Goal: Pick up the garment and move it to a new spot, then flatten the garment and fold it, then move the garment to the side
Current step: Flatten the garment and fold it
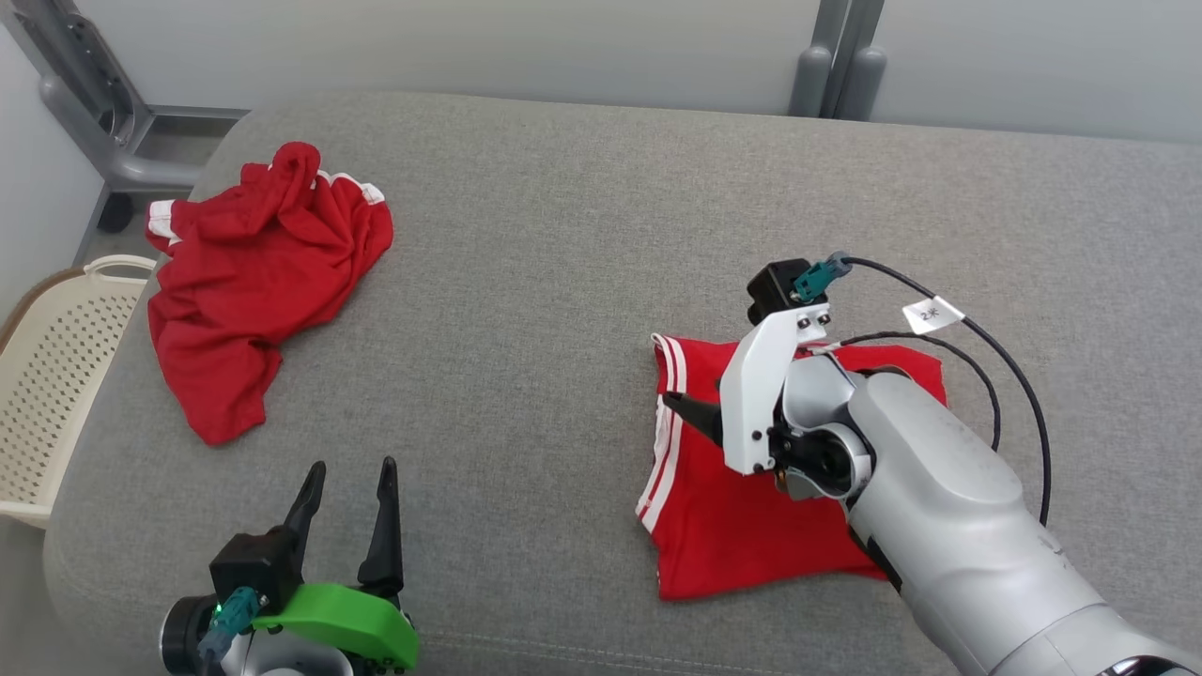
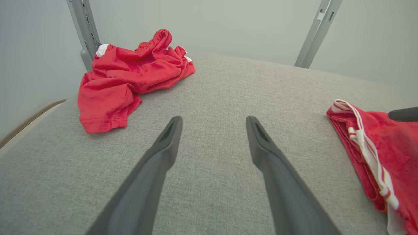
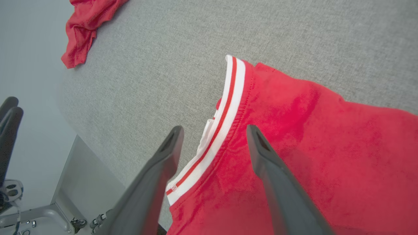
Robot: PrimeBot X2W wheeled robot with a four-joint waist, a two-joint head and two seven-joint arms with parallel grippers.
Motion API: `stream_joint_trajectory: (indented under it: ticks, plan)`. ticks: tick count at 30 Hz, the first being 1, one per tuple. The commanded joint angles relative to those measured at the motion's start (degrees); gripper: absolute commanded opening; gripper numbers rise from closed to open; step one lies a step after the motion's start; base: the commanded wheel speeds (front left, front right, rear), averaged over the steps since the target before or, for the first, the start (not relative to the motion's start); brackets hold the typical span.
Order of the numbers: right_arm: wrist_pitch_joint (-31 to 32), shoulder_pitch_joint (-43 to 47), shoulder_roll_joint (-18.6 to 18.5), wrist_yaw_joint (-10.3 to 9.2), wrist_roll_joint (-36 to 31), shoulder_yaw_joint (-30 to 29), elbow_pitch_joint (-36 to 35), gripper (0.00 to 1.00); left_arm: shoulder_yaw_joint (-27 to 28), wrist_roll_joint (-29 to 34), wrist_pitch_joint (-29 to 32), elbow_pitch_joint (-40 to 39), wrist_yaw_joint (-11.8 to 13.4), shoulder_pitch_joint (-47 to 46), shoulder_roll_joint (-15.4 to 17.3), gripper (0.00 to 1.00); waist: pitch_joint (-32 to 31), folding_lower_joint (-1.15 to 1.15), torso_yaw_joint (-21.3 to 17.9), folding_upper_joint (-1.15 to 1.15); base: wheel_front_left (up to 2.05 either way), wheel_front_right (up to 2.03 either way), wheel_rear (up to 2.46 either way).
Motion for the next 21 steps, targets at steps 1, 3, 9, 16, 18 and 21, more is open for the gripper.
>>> stream_joint_trajectory:
  ticks: [1,3,9,16,18,21]
  plan:
    - [-1.4,-0.8,-0.1,-0.01,-0.4,-1.0,0.4,1.00,0.2,0.3,-0.2,-0.2,0.2,0.9,0.0,1.00,-0.6,0.00,-0.5,0.00,0.00,0.00,0.00]
    - [-3.0,-1.2,-0.3,-0.01,-0.8,-2.6,0.6,1.00,0.3,0.4,-0.2,-0.3,0.2,1.3,0.1,1.00,-1.2,0.00,-0.9,0.00,0.00,0.00,0.00]
    - [-3.6,0.9,-3.6,-0.01,-1.9,-8.2,-0.8,1.00,0.3,0.7,-0.2,-0.7,0.4,2.4,0.4,1.00,-2.8,0.00,-2.7,0.00,0.00,0.00,0.00]
    - [-1.2,6.6,-9.7,-0.01,-6.3,-17.1,-6.7,1.00,0.7,0.6,-0.2,-1.8,1.0,3.3,0.6,1.00,-2.9,0.00,-5.9,0.00,0.00,0.00,0.00]
    - [-0.2,8.7,-10.2,-0.01,-7.6,-19.9,-9.1,1.00,0.8,0.5,-0.2,-2.1,1.2,3.1,0.6,1.00,-2.6,0.00,-6.8,0.00,0.00,0.00,0.00]
    - [1.5,12.0,-9.7,-0.01,-9.4,-23.7,-13.1,1.00,1.2,0.3,-0.2,-2.4,1.2,2.7,0.9,1.00,-2.0,0.00,-8.0,0.00,0.00,0.00,0.00]
